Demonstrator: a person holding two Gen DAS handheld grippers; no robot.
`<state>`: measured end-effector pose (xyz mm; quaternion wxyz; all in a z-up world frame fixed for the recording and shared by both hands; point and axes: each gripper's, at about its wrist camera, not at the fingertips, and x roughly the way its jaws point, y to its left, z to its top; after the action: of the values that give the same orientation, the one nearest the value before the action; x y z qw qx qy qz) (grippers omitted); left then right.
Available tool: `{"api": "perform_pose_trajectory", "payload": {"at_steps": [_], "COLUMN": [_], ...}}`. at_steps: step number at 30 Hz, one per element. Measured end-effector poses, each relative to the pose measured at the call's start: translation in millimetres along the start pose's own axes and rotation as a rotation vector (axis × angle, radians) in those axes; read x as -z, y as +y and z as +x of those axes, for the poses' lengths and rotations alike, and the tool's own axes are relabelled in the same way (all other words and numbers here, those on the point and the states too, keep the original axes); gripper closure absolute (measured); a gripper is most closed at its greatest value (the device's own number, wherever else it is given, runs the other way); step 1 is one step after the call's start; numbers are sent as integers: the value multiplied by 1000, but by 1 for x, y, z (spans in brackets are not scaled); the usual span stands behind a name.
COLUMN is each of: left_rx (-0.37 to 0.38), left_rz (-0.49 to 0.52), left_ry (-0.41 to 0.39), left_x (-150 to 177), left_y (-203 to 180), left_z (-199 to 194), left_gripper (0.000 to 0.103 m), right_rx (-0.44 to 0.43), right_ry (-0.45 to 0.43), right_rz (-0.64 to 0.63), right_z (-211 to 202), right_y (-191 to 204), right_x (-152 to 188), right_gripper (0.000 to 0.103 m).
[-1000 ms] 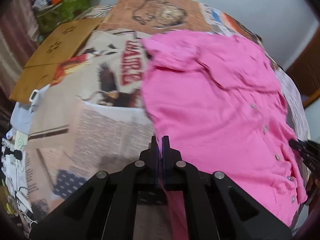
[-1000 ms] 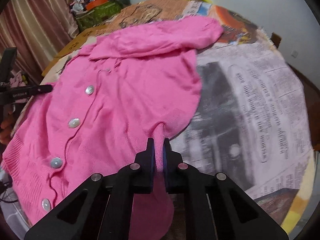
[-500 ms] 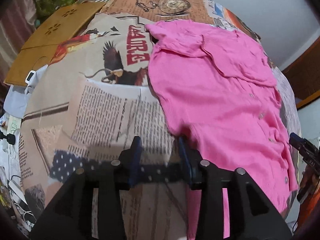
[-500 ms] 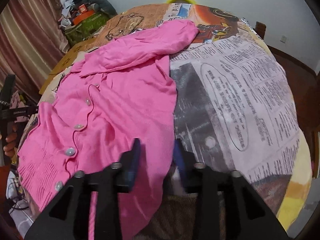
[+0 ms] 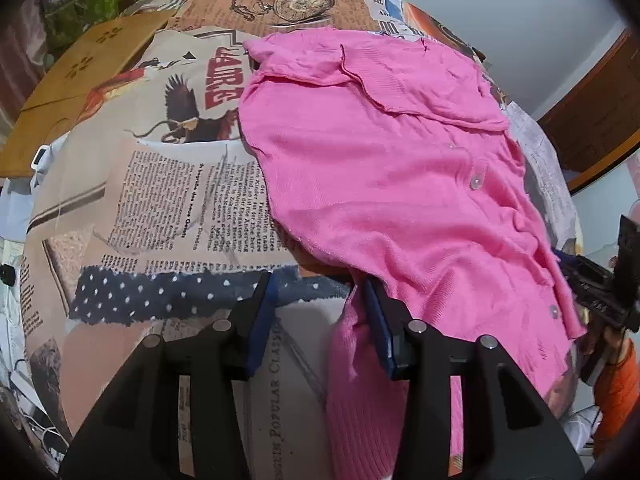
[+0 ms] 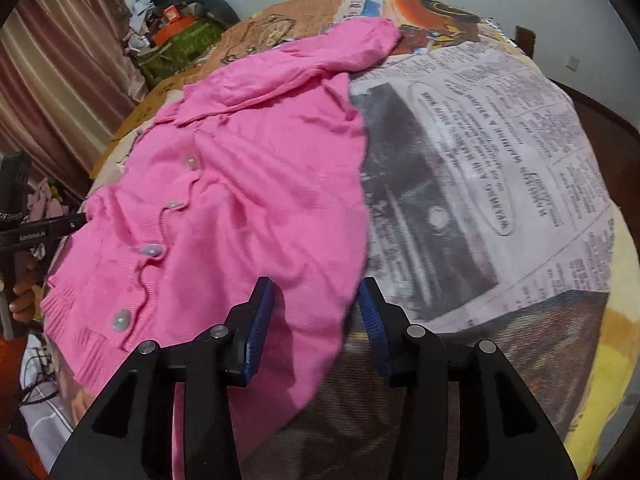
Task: Fold small clothes
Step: 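Grasp the cardigan hem with the right tool and lift it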
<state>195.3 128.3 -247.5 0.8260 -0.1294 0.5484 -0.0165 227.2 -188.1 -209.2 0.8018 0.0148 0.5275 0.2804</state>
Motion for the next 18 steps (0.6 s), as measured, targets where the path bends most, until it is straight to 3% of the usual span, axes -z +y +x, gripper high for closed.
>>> {"api": "perform_pose_trajectory", "payload": {"at_steps": [3, 5, 10, 15, 18], "left_rx": [22, 22, 29, 20, 10], "left_rz": [-50, -55, 12, 28, 22], "left_ry": [-40, -63, -60, 12, -22], "left_x": [-1, -1, 2, 9, 13], "left_y": [10, 12, -1, -9, -10], "left_z": [-16, -26, -34, -6, -4], "left_gripper": [60, 60, 59, 58, 64], "right_rx": [-4, -7, -2, -9, -3], "right_ry": [-3, -3, -23, -69, -103], "right_rz": [-32, -39, -34, -12, -19], "right_z": [2, 2, -2, -15, -27], "right_y": [5, 6, 7, 8, 8], "right_x": [0, 1, 2, 3, 2], "right_gripper": [75, 92, 96, 96, 97]}}
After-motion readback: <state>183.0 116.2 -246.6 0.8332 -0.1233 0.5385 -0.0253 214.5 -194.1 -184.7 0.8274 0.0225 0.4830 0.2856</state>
